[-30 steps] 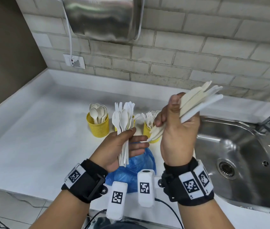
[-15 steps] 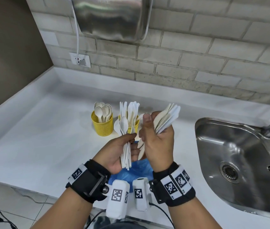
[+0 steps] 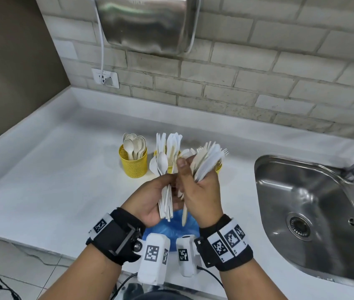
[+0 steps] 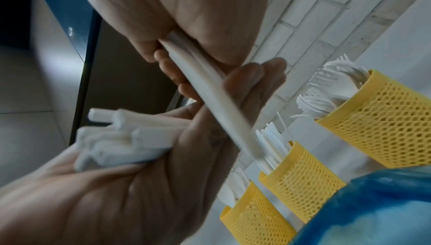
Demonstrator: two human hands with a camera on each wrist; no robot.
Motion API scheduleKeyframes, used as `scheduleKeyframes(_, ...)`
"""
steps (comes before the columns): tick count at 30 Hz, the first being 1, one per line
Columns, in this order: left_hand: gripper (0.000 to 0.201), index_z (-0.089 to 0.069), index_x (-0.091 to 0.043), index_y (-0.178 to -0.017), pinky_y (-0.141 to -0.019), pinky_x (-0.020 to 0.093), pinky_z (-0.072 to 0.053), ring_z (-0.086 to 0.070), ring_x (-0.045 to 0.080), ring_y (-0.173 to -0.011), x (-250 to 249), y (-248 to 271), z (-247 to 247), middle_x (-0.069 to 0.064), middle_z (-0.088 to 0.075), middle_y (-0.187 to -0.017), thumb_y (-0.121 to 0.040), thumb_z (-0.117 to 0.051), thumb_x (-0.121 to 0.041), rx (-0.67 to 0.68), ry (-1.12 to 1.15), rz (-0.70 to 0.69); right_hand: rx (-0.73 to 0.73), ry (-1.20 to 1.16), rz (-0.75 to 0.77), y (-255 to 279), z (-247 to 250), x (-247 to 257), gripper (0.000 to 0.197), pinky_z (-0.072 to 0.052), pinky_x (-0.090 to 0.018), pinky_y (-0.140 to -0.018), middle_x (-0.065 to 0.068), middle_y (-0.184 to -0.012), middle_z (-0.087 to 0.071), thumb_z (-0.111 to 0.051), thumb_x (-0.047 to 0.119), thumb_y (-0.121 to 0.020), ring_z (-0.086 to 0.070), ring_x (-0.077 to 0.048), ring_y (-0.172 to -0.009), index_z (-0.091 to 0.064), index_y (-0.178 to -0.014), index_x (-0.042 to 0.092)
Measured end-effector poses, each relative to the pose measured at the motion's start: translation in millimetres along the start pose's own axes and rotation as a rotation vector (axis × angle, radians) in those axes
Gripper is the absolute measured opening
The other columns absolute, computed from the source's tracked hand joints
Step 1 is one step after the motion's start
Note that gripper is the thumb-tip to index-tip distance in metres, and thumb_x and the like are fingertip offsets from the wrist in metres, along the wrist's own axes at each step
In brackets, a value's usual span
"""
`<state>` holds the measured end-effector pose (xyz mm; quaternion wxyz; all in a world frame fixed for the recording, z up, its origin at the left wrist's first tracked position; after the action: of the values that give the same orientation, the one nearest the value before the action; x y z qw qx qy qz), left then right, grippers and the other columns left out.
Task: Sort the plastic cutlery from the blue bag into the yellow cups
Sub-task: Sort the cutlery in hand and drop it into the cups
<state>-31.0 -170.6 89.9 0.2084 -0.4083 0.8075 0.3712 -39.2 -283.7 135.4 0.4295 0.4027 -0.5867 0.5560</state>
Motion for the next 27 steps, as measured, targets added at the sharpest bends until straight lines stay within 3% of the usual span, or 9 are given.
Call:
scheduleKeyframes(2, 0.046, -0.052, -0.005, -0.122, -0.081, 0.038, -0.058, -0.063, 0.03, -0.089, 2, 0, 0, 0.027, -0.057, -0.11, -0.089, -0.071, -0.03, -0.007, -0.017, 0.023, -0.092, -0.056, 0.006, -3, 6, 4, 0.037, -0.045, -0.036, -0.059, 0.002, -0.058, -0.049, -0.063, 0.04, -0.099, -0.049, -0.017, -0.055, -0.051, -0.069, 0.021)
scheduleKeyframes(4, 0.023, -0.053, -0.006, -0.106, -0.073, 0.04, -0.063, -0.069, 0.03, -0.074, 7, -2, -2, 0.023, -0.067, -0.091, -0.097, -0.062, -0.025, 0.016, -0.003, 0.061, -0.175, -0.06, 0.043, -7, 12, 10, 0.039, -0.05, -0.041, -0.061, 0.001, -0.059, -0.051, -0.064, 0.049, -0.096, -0.052, -0.02, -0.057, -0.053, -0.072, 0.021)
scheduleKeyframes(7, 0.017, -0.054, -0.005, -0.097, -0.083, 0.05, -0.062, -0.075, 0.038, -0.082, 10, 2, -7, 0.03, -0.071, -0.096, -0.1, -0.056, -0.022, 0.027, -0.011, 0.102, -0.226, -0.05, 0.136, -12, 17, 22, 0.034, -0.052, -0.049, -0.07, -0.002, -0.072, -0.058, -0.063, 0.06, -0.092, -0.058, -0.022, -0.068, -0.057, -0.083, 0.028)
scheduleKeyframes(12, 0.043, -0.051, -0.003, -0.132, -0.075, 0.042, -0.062, -0.072, 0.035, -0.09, 5, 0, -11, 0.031, -0.063, -0.113, -0.094, -0.057, -0.022, 0.067, 0.032, 0.047, -0.145, 0.01, 0.168, -7, 11, 20, 0.029, -0.045, -0.036, -0.063, 0.01, -0.068, -0.053, -0.069, 0.032, -0.096, -0.053, -0.013, -0.064, -0.051, -0.076, 0.023)
scheduleKeyframes(15, 0.053, -0.054, 0.002, -0.139, -0.108, 0.047, -0.049, -0.059, 0.036, -0.122, 2, 1, -10, 0.028, -0.057, -0.14, -0.096, -0.056, -0.028, 0.076, 0.028, 0.002, -0.045, 0.018, 0.068, 0, 3, 8, 0.033, -0.046, -0.018, -0.067, 0.019, -0.063, -0.058, -0.071, 0.014, -0.095, -0.057, 0.001, -0.064, -0.053, -0.072, 0.03)
scheduleKeyframes(19, 0.046, -0.058, -0.004, -0.139, -0.114, 0.046, -0.042, -0.052, 0.036, -0.135, 2, 4, -6, 0.026, -0.051, -0.147, -0.102, -0.05, -0.03, 0.053, 0.042, -0.001, -0.004, 0.035, 0.0, 3, -1, 4, 0.024, -0.048, -0.017, -0.067, 0.015, -0.065, -0.064, -0.068, 0.024, -0.096, -0.062, 0.002, -0.067, -0.06, -0.073, 0.027)
scheduleKeyframes(21, 0.047, -0.052, 0.002, -0.142, -0.105, 0.045, -0.052, -0.052, 0.038, -0.13, 1, 6, -3, 0.031, -0.042, -0.151, -0.103, -0.049, -0.024, 0.009, 0.048, -0.015, -0.012, 0.079, -0.002, 1, -1, 0, 0.033, -0.049, -0.025, -0.064, 0.0, -0.063, -0.059, -0.066, 0.029, -0.099, -0.06, -0.007, -0.065, -0.057, -0.07, 0.015)
scheduleKeyframes(24, 0.045, -0.051, 0.006, -0.141, -0.081, 0.04, -0.063, -0.063, 0.037, -0.11, -4, 9, 2, 0.037, -0.045, -0.145, -0.103, -0.051, -0.019, -0.045, 0.05, -0.028, -0.045, 0.148, 0.011, -9, -2, -8, 0.029, -0.047, -0.022, -0.065, 0.006, -0.068, -0.059, -0.063, 0.027, -0.099, -0.061, -0.009, -0.067, -0.056, -0.075, 0.013)
scheduleKeyframes(27, 0.04, -0.056, 0.007, -0.135, -0.085, 0.042, -0.063, -0.073, 0.035, -0.096, -12, 12, 10, 0.031, -0.068, -0.118, -0.104, -0.053, -0.018, -0.055, 0.027, -0.029, -0.056, 0.237, -0.003, -21, 1, -10, 0.03, -0.045, -0.026, -0.06, -0.001, -0.064, -0.059, -0.064, 0.022, -0.096, -0.06, -0.013, -0.062, -0.053, -0.071, 0.007)
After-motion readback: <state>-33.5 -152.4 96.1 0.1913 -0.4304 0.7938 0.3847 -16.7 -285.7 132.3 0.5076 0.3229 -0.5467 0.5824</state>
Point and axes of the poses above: each hand's wrist, its own y-axis away from the middle knuckle, its own z-axis out of the back of the hand, x = y × z, the point moved 3 cm from there along -y, towards the middle knuckle
